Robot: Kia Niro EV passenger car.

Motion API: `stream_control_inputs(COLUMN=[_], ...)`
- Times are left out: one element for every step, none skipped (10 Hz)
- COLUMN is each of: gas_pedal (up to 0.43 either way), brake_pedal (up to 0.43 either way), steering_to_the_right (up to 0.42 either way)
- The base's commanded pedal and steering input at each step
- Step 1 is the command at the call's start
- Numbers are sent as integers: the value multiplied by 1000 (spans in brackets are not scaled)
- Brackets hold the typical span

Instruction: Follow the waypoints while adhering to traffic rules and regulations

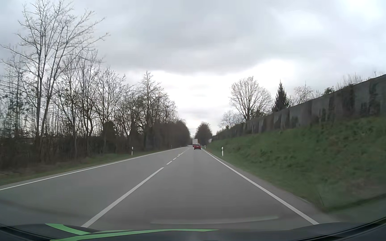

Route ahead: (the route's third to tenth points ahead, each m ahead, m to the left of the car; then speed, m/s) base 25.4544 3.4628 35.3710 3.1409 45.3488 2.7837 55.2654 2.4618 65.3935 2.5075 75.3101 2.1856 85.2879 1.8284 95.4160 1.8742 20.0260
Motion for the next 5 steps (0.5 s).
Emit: stream_control_inputs(gas_pedal=[177, 177, 177, 177, 177], brake_pedal=[0, 0, 0, 0, 0], steering_to_the_right=[1, 1, 2, 3, 4])
